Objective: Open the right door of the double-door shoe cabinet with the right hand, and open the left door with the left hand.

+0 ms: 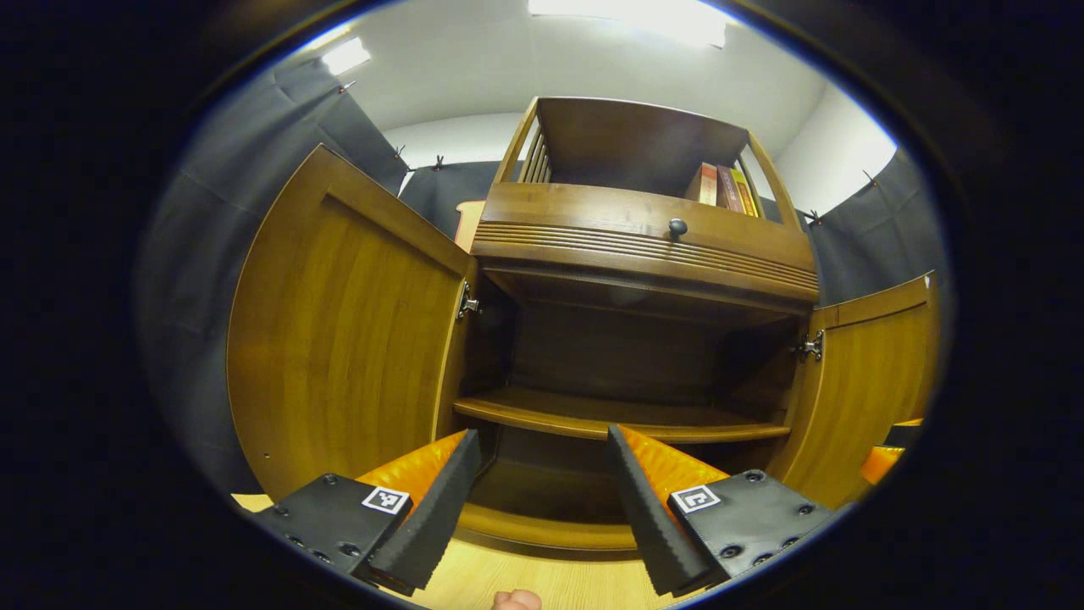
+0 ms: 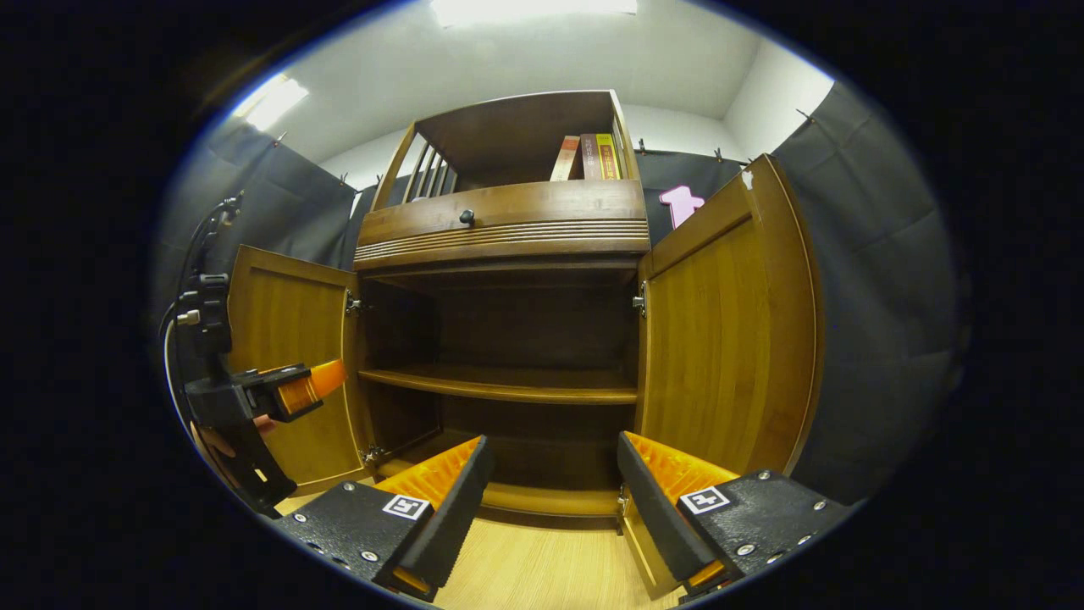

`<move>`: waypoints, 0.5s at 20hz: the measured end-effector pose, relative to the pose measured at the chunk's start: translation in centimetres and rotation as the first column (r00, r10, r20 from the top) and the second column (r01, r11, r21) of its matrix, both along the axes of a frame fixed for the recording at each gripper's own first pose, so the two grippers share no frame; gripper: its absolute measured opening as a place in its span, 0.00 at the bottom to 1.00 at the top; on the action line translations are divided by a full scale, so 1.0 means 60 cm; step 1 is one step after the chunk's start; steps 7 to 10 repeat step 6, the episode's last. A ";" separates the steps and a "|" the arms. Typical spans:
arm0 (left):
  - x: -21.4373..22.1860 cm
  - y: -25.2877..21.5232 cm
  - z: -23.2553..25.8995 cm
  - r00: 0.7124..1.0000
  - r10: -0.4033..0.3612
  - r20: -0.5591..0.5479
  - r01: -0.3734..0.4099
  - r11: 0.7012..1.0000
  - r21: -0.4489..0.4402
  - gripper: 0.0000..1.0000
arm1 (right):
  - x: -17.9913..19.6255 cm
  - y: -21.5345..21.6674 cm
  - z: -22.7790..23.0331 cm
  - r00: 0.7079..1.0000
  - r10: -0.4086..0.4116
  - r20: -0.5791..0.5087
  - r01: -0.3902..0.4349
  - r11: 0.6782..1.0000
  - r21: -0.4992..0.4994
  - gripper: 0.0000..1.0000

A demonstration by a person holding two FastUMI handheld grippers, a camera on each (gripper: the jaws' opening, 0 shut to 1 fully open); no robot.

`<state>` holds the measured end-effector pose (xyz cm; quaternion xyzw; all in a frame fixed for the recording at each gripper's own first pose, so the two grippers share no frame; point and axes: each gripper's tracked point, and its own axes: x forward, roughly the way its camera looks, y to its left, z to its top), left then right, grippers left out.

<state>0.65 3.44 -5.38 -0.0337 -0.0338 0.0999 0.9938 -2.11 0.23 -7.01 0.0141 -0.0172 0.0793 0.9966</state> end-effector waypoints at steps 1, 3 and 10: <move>-0.001 0.002 -0.002 1.000 0.001 -0.002 -0.001 1.000 0.005 0.95 | 0.001 0.000 -0.001 1.000 -0.001 -0.001 0.001 1.000 -0.001 0.92; -0.001 0.001 -0.002 1.000 0.004 -0.005 -0.003 1.000 0.021 0.95 | 0.003 0.000 -0.001 1.000 0.000 -0.001 0.000 1.000 0.000 0.92; -0.003 0.000 0.002 1.000 0.003 -0.004 -0.002 0.999 0.044 0.95 | 0.003 -0.001 0.000 1.000 0.000 0.001 0.000 1.000 0.005 0.92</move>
